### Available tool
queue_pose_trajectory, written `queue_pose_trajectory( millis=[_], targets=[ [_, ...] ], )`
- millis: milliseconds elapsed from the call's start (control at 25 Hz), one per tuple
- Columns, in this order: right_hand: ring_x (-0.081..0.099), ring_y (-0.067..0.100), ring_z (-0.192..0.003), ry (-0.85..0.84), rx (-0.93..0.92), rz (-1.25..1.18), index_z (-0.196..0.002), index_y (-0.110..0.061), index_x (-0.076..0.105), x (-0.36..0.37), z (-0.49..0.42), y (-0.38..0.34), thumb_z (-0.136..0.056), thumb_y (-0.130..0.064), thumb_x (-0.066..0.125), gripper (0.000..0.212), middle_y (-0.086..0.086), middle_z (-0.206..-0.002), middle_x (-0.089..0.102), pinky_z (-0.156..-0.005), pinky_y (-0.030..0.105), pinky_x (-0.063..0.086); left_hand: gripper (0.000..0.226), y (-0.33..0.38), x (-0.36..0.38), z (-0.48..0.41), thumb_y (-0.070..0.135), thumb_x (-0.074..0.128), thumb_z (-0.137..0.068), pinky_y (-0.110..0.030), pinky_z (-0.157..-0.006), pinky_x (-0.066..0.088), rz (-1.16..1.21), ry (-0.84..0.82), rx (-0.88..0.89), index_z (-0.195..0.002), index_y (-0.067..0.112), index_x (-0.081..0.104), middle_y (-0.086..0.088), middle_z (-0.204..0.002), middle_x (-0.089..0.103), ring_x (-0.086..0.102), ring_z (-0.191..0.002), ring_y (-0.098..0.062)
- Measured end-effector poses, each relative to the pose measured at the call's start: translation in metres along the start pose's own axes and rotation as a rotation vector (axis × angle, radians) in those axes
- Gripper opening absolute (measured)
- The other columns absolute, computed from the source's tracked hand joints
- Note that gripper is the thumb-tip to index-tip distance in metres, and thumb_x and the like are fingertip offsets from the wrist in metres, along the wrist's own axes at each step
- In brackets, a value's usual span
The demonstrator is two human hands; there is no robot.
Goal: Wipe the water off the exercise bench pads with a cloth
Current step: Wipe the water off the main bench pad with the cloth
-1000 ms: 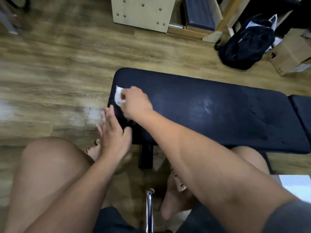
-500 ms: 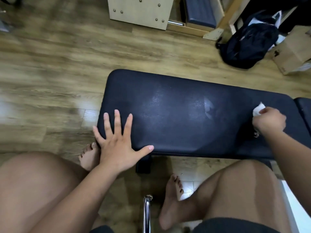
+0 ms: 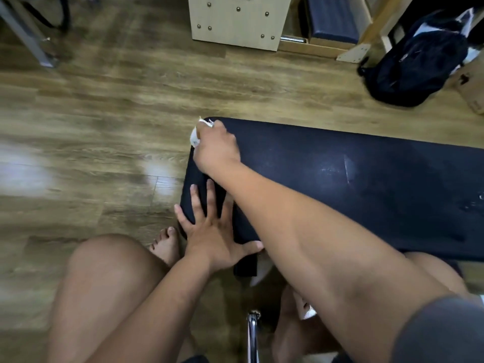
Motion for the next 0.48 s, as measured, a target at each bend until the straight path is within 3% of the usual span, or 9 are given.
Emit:
queue_pose_trajectory(
  millis=[80, 160, 240, 360, 440, 480],
  targets=[
    [0.055, 0.032, -0.1, 0.056, -0.011, 0.043, -0.112, -0.018, 0.055, -0.014, 0.013, 0.05, -0.086, -0.016, 0.052, 0.026, 0.009, -0.115, 0.048, -0.074, 0.035, 0.04, 0.128, 0.0, 0.0, 0.0, 0.096, 0.038, -0.058, -0.069, -0.108, -0.019, 0.039, 0.012, -0.006, -0.147, 0.034, -0.031, -0.006, -0.146, -0.053, -0.052, -0.13, -0.037],
    [0.055, 0.034, -0.098, 0.179, 0.065, 0.161, -0.109, -0.019, 0.056, -0.037, 0.035, 0.136, -0.084, -0.021, 0.051, 0.025, 0.01, -0.112, 0.051, -0.078, 0.038, 0.04, 0.127, -0.001, 0.001, 0.003, 0.095, 0.042, -0.062, -0.07, -0.109, -0.016, 0.019, 0.034, -0.001, -0.146, 0.035, -0.032, -0.006, -0.145, -0.053, -0.051, -0.131, -0.036],
    [0.055, 0.038, -0.095, 0.272, 0.266, 0.245, -0.108, -0.017, 0.058, -0.073, 0.064, 0.247, -0.085, -0.022, 0.051, 0.025, 0.015, -0.11, 0.052, -0.078, 0.041, 0.042, 0.127, -0.001, 0.001, 0.002, 0.095, 0.04, -0.062, -0.07, -0.109, -0.015, -0.002, 0.048, -0.007, -0.146, 0.034, -0.033, -0.006, -0.144, -0.054, -0.05, -0.131, -0.037],
    [0.056, 0.046, -0.1, 0.252, 0.714, 0.289, -0.111, -0.011, 0.057, -0.132, 0.109, 0.399, -0.078, -0.026, 0.048, 0.038, 0.026, -0.111, 0.053, -0.085, 0.048, 0.048, 0.128, 0.001, 0.003, 0.001, 0.096, 0.038, -0.062, -0.072, -0.108, -0.014, -0.038, 0.016, -0.014, -0.145, 0.032, -0.035, -0.009, -0.142, -0.056, -0.051, -0.13, -0.04],
    [0.06, 0.047, -0.099, 0.246, 0.835, 0.256, -0.097, -0.004, 0.058, -0.147, 0.1, 0.433, -0.067, -0.028, 0.045, 0.04, 0.029, -0.105, 0.061, -0.084, 0.048, 0.051, 0.129, 0.002, 0.004, 0.0, 0.097, 0.037, -0.061, -0.073, -0.107, -0.014, -0.049, 0.0, -0.012, -0.145, 0.031, -0.036, -0.011, -0.141, -0.057, -0.051, -0.129, -0.041],
    [0.062, 0.046, -0.098, 0.251, 0.814, 0.251, -0.089, -0.002, 0.056, -0.145, 0.084, 0.415, -0.069, -0.024, 0.048, 0.031, 0.028, -0.101, 0.063, -0.083, 0.047, 0.051, 0.129, 0.002, 0.005, -0.001, 0.097, 0.037, -0.061, -0.074, -0.107, -0.014, -0.05, 0.0, -0.013, -0.144, 0.031, -0.036, -0.011, -0.141, -0.057, -0.051, -0.129, -0.042]
  ],
)
Point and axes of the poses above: each hand's wrist, its own z-axis away from the middle knuckle, its own x-axis out of the palm, y = z × x, the point moved 6 cm from there along -z, towards the middle knuckle
